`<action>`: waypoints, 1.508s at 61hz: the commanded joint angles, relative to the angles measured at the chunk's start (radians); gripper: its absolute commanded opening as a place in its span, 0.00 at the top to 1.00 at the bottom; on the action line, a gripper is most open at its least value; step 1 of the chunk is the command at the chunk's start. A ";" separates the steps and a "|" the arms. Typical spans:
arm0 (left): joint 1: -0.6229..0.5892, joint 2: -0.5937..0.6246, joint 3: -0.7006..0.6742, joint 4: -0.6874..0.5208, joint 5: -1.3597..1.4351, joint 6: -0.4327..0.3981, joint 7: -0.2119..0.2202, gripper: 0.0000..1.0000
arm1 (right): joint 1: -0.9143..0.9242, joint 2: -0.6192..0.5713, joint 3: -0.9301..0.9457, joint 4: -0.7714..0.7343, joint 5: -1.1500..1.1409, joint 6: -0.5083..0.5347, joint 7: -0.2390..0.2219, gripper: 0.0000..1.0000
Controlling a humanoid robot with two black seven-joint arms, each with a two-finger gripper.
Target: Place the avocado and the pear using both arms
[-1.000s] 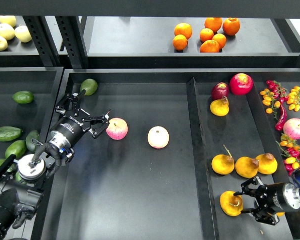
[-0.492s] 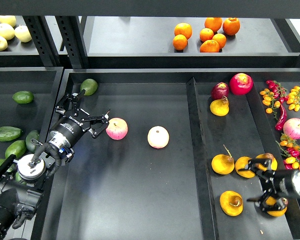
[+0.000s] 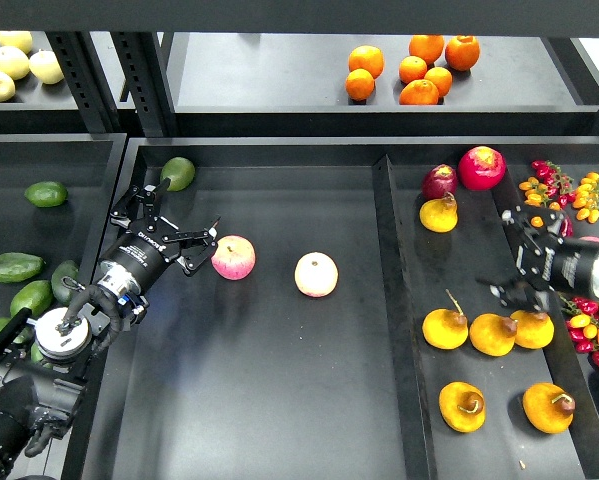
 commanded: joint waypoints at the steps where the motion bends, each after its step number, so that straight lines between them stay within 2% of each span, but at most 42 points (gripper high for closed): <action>1: -0.004 0.000 0.000 -0.001 0.000 0.000 -0.002 0.01 | -0.016 0.124 0.126 -0.078 -0.015 0.000 0.000 0.01; 5: -0.005 0.000 0.000 -0.007 0.000 0.000 -0.002 0.01 | -0.023 0.187 0.179 -0.115 -0.041 0.000 0.000 0.00; 17: -0.009 0.000 0.000 -0.012 -0.001 0.000 -0.005 0.01 | -0.029 0.244 0.186 -0.142 -0.087 0.000 0.000 0.00; 25: -0.009 0.000 0.000 -0.012 0.000 0.000 -0.006 0.01 | -0.028 0.302 0.189 -0.148 -0.087 0.000 0.122 0.00; 36: -0.009 0.000 0.000 -0.012 -0.001 0.000 -0.008 0.01 | -0.020 0.379 0.195 -0.191 -0.087 0.000 0.232 0.00; 37: -0.010 0.000 0.000 -0.013 -0.001 0.000 -0.008 0.01 | -0.019 0.403 0.195 -0.211 -0.087 0.000 0.254 0.00; 43: -0.012 0.000 0.000 -0.012 -0.001 0.000 -0.009 0.01 | -0.016 0.450 0.195 -0.256 -0.087 0.000 0.286 0.00; 52: -0.016 0.000 0.000 -0.012 -0.001 0.000 -0.009 0.01 | -0.005 0.451 0.196 -0.312 -0.087 0.000 0.338 0.00; 58: -0.018 0.000 0.000 -0.012 -0.003 0.000 -0.009 0.01 | 0.001 0.451 0.206 -0.332 -0.087 0.000 0.355 0.00; 92: -0.025 0.000 0.032 -0.006 -0.018 0.000 -0.009 0.01 | 0.029 0.451 0.259 -0.368 -0.079 0.000 0.371 0.00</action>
